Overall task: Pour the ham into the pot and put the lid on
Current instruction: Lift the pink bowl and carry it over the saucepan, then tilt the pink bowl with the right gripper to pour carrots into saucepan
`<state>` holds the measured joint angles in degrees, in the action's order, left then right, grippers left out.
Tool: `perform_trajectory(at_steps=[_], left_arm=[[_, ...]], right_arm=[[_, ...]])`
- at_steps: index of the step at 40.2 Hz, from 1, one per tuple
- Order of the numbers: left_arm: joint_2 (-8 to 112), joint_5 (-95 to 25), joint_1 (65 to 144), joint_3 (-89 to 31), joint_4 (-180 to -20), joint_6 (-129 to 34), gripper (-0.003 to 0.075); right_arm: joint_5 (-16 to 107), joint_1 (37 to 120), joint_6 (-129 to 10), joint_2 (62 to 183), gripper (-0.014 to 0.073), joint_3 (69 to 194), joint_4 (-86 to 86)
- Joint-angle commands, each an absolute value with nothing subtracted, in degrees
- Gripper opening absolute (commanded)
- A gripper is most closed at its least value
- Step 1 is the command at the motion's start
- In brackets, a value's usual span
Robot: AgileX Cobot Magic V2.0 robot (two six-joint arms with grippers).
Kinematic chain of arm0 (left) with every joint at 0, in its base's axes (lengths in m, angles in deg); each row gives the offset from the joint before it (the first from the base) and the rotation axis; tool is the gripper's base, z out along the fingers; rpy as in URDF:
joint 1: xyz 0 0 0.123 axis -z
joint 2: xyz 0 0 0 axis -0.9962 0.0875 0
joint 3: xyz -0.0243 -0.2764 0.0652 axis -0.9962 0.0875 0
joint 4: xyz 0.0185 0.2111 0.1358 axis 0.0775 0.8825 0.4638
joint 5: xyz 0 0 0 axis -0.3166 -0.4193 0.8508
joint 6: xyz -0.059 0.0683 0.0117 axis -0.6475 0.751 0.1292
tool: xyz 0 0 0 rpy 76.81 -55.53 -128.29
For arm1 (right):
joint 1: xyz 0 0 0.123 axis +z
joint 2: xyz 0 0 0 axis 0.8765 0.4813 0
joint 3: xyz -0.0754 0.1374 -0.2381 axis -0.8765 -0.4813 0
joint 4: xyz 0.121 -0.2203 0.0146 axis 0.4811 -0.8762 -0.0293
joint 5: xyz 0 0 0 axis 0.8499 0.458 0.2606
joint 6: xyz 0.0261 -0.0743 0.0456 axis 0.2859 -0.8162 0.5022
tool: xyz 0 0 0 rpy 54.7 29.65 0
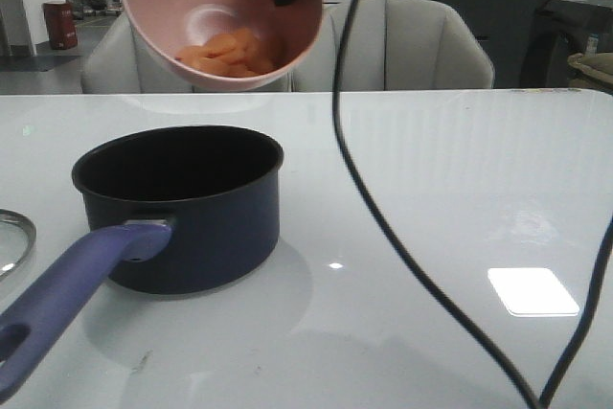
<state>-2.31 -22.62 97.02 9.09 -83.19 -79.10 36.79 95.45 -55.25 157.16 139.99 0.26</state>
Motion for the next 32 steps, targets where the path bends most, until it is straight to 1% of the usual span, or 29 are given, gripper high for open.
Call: perform_trajectory(at_steps=[1, 9, 18, 28, 32], left_arm=[[-1.5, -27.37, 97.44, 7.61, -83.93, -79.27, 0.0195], [-1.5, -27.37, 97.44, 7.61, -83.93, -79.27, 0.0195], [-1.5, -27.37, 97.44, 7.61, -83.93, -79.27, 0.0195], [-1.5, -27.37, 97.44, 7.61, -83.93, -79.27, 0.0195], [-1.5, -27.37, 97.44, 7.61, -83.93, -79.27, 0.0195]], right_arm=[[23.07, 96.66, -55.9, 156.27, 0.0139, 140.94, -1.49], [6.22, 97.83, -62.41, 159.7, 0.0139, 138.08, -1.5], [-17.64, 100.16, -71.67, 163.22, 0.0139, 134.11, -1.71], [-32.05, 100.57, -72.76, 166.23, 0.0139, 133.15, -12.66], [-38.51, 100.57, -72.84, 167.53, 0.0139, 133.07, -14.25]])
